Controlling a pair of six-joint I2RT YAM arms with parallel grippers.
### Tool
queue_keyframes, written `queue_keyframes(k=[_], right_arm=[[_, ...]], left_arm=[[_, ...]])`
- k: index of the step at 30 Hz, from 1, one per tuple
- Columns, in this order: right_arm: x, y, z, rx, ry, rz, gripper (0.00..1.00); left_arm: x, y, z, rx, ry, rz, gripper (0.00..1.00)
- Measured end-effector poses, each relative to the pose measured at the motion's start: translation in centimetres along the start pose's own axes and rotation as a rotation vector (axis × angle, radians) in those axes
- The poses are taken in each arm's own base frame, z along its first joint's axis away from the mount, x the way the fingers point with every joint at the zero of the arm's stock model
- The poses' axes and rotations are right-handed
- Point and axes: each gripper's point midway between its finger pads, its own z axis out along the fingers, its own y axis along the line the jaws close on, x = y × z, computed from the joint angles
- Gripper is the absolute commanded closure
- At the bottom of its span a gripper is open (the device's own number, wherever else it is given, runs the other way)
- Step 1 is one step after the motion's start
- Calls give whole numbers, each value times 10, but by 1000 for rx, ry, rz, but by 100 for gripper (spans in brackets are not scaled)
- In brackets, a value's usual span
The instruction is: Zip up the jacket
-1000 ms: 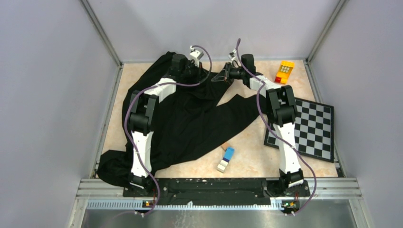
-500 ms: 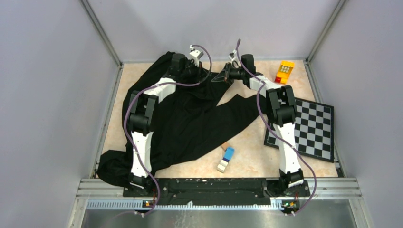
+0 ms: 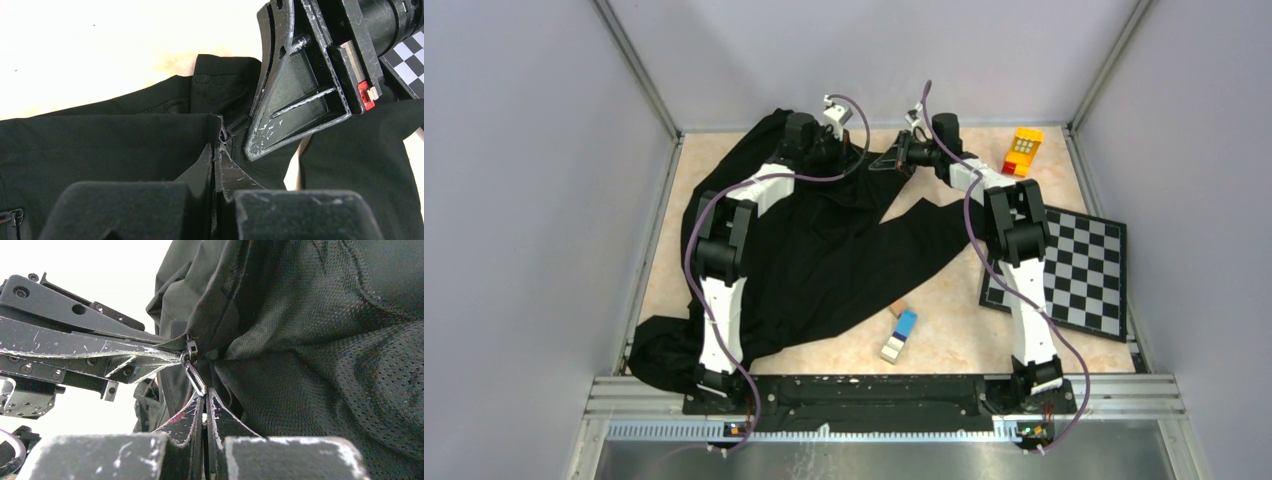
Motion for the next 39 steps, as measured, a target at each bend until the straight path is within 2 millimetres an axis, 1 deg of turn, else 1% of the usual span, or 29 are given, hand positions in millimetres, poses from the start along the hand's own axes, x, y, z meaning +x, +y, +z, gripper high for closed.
queue_keyframes(k=[10,18,23,29,35,39], right_arm=[[-3,-1,1,10,-14,19,100],[-12,3,-2,-12,-50,32,100],[-12,-1,-5,-27,-64,51,100],[-14,2,-8,-62,-67,8,100],[-13,12,-10,-117,-54,-51,100],[-12,15,-12,-136,-41,-73,100]], left_arm=[[0,0,0,0,-1,1,100],[-2,-2,-2,1,-2,32,100],[-1,-3,-2,3,2,39,100],[0,-4,-1,6,6,52,100],[1,-4,-1,8,8,54,100],[3,-6,-1,15,16,48,100]])
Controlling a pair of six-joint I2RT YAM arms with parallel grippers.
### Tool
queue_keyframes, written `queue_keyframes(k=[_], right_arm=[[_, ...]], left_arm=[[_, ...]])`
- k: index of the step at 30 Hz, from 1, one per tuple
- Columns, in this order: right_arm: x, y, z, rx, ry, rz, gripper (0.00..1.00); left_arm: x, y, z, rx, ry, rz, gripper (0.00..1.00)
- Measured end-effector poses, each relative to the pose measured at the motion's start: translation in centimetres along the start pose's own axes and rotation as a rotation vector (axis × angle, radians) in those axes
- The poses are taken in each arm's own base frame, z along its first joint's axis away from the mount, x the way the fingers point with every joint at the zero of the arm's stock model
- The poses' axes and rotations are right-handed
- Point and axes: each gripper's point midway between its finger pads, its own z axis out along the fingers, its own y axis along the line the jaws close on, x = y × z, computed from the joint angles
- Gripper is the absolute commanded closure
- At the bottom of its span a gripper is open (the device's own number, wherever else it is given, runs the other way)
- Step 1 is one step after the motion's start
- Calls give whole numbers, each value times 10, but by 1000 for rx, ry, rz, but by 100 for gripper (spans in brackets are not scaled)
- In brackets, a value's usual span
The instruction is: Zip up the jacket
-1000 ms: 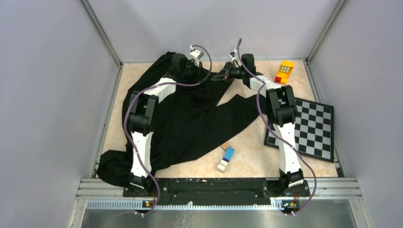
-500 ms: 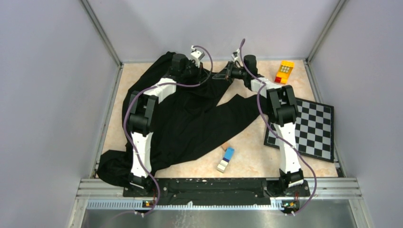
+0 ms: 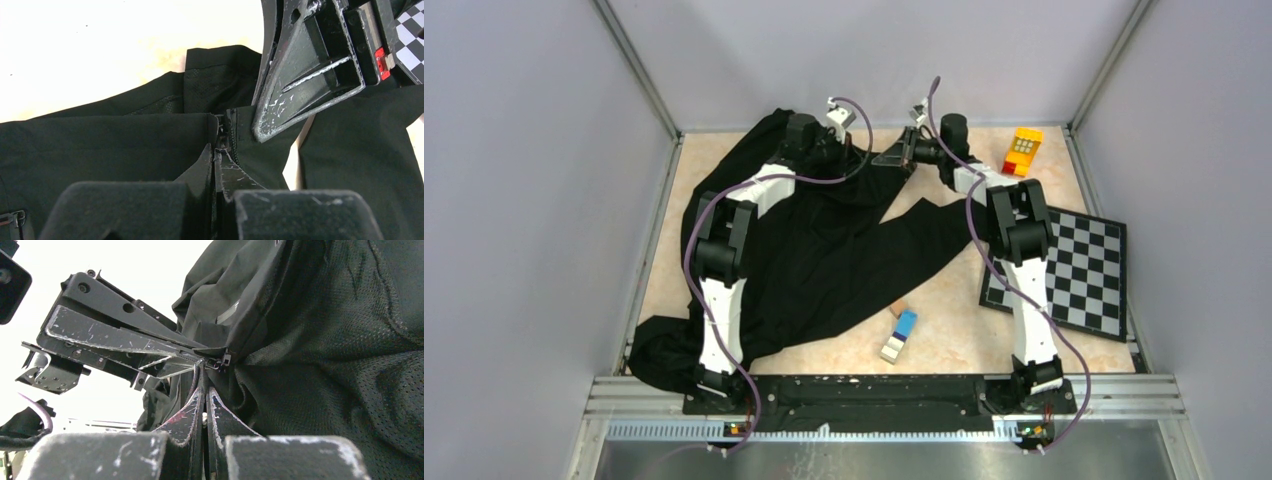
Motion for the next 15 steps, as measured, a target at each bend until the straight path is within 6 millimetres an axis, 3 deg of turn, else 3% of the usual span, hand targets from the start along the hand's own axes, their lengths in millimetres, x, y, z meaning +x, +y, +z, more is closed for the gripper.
queue_keyframes(k=[5,15], right_arm=[[6,-1,-9,-27,32,0,100],[47,-37,-22,79,150,76,100]], left_arm=[[1,-3,0,13,5,-8,100],[-1,-8,-2,55,-3,-22,100]])
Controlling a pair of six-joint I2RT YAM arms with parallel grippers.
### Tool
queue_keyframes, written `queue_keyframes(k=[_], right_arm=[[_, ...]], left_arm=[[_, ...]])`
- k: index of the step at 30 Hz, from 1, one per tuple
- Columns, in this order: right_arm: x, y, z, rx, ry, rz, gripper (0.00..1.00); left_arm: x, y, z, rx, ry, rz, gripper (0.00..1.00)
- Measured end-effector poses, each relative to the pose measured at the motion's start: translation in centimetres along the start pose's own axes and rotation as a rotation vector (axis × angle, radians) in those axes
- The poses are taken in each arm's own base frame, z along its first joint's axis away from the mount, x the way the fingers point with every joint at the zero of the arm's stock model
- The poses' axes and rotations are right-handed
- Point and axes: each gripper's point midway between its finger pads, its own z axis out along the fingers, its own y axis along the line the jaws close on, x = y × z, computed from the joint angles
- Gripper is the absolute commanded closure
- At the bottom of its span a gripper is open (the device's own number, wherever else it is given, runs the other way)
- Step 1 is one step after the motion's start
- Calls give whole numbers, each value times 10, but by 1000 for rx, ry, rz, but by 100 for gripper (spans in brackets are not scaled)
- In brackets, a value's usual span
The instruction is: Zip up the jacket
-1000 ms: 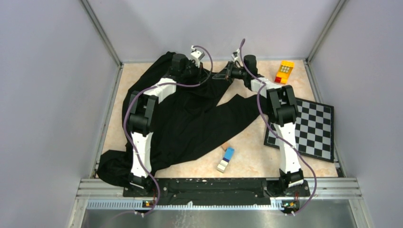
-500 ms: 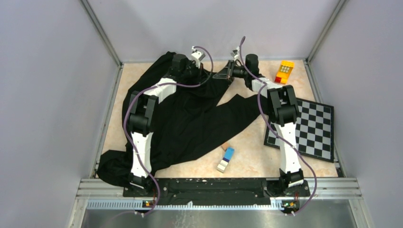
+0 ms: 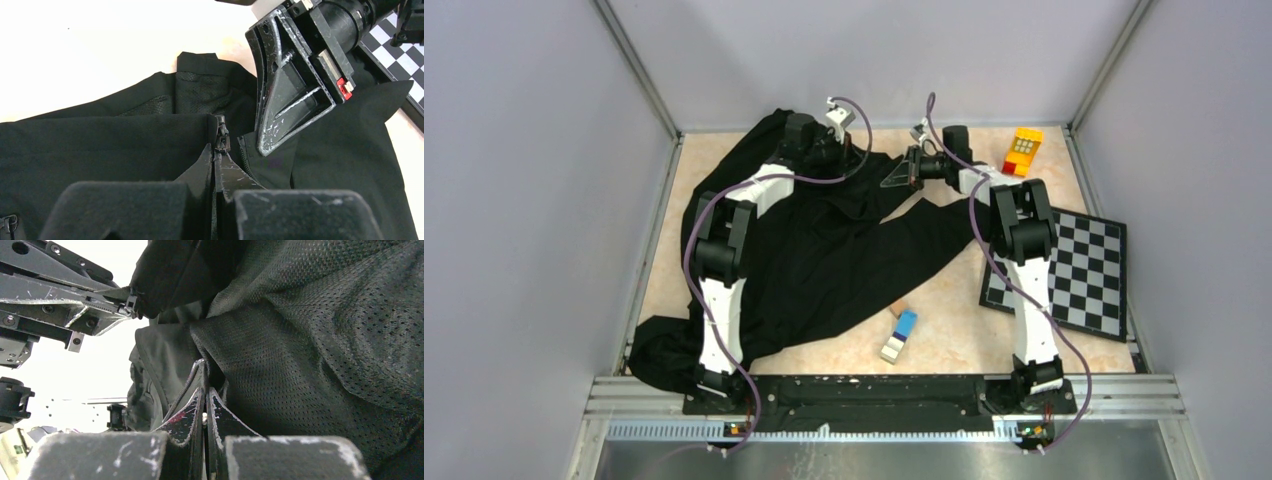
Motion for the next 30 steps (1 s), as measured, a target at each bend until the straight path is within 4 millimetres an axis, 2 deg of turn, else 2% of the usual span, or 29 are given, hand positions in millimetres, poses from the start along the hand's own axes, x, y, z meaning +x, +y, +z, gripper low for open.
queue_keyframes(k=[7,11,17,23,30], right_arm=[[-11,16,3,4,14,-72,100],[-10,24,9,6,33,-90,100],[-2,26,14,23,63,-87,100],[2,23,14,40,72,-75,100],[-5,26,14,51,57,-83,100]], left_arm=[[0,-1,0,10,1,15,100],[5,1,-1,-6,4,52,100],[17,-2,-3,-37,8,130,100],[15,-5,-2,-45,-9,198,100],[11,-6,-4,-45,-18,248,100]])
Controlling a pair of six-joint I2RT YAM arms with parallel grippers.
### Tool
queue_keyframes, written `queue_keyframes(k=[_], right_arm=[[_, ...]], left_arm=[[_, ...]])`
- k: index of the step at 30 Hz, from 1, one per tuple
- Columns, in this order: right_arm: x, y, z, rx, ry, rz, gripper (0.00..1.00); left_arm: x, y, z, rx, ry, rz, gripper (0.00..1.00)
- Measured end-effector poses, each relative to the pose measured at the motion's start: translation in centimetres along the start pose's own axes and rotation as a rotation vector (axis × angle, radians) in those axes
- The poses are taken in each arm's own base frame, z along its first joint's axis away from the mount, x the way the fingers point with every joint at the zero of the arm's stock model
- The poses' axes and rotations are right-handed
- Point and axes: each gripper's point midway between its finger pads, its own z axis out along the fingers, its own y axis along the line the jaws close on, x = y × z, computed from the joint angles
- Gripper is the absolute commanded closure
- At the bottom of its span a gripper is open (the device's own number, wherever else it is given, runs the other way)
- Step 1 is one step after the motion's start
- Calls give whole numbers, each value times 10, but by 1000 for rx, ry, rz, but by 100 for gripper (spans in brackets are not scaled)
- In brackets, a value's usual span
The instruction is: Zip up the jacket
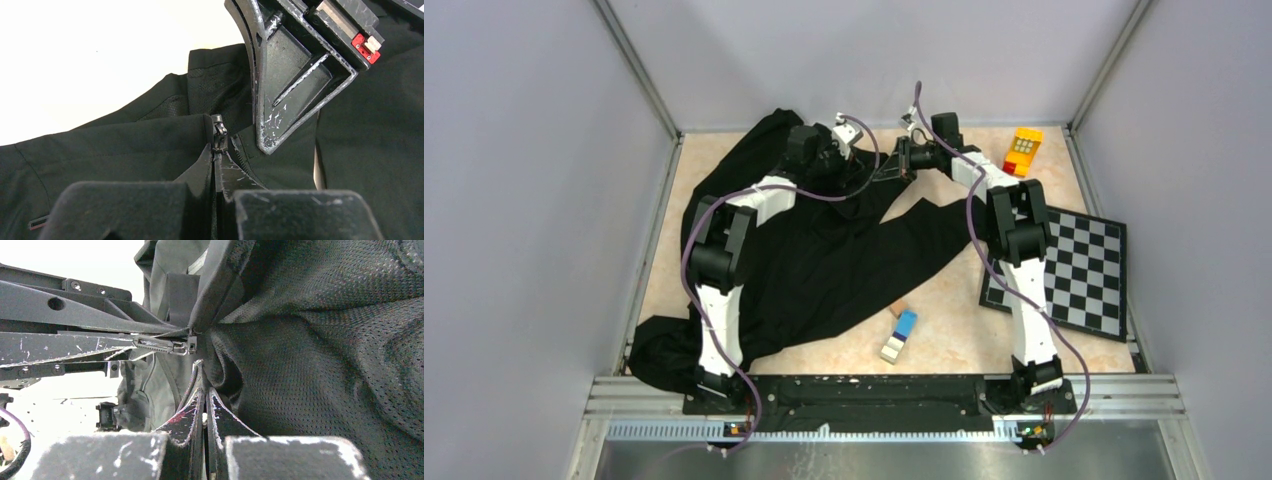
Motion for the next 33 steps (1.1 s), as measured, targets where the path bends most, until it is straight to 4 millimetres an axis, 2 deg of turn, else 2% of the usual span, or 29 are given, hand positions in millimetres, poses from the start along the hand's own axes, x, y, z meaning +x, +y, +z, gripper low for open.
queue_keyframes(k=[33], right_arm=[[-6,3,1,-9,-21,-13,100]], left_arm=[[5,-3,2,-5,29,31,100]])
